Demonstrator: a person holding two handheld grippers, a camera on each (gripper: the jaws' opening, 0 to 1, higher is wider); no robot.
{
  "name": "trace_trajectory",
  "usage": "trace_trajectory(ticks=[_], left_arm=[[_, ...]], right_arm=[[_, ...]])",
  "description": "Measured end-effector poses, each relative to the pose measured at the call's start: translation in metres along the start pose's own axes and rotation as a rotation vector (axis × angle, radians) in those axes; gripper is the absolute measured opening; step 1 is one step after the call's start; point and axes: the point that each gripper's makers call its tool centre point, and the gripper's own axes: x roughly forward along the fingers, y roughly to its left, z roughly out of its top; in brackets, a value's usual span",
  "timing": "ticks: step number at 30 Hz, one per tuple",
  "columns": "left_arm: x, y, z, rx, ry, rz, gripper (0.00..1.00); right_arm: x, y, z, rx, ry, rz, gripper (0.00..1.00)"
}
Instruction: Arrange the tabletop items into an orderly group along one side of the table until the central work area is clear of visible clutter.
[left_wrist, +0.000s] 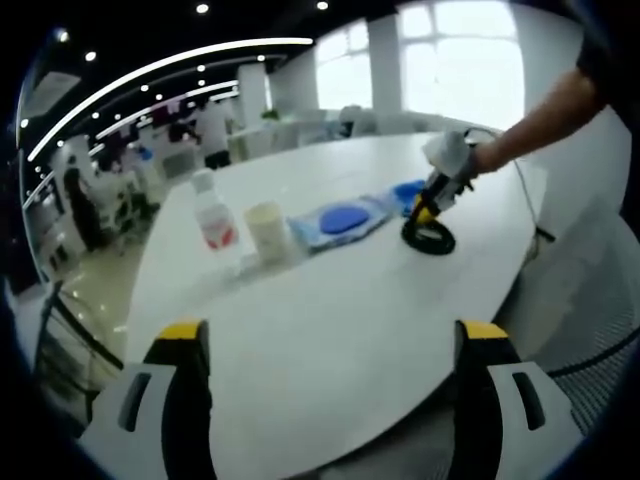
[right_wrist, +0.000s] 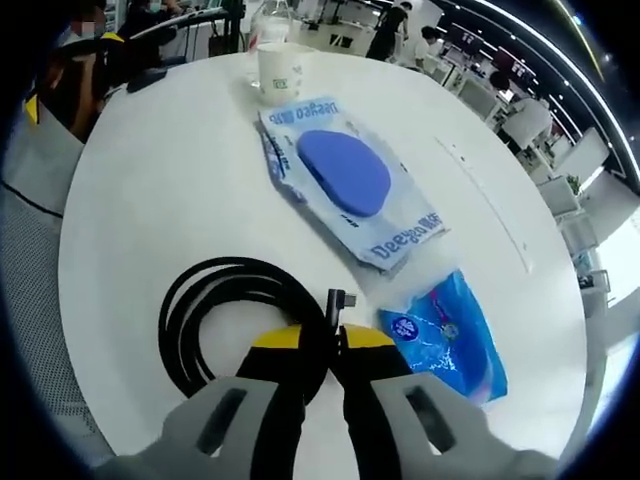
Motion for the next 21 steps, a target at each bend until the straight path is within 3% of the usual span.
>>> trace_trajectory(ticks=[21], left_arm=[[-0.0012, 0.0007, 0.0029, -0.007, -0.013, 0.004, 0.99]], right_arm=[[0.0019, -0.0007, 0.0016, -0.005, -0.006, -0.047, 0.15]])
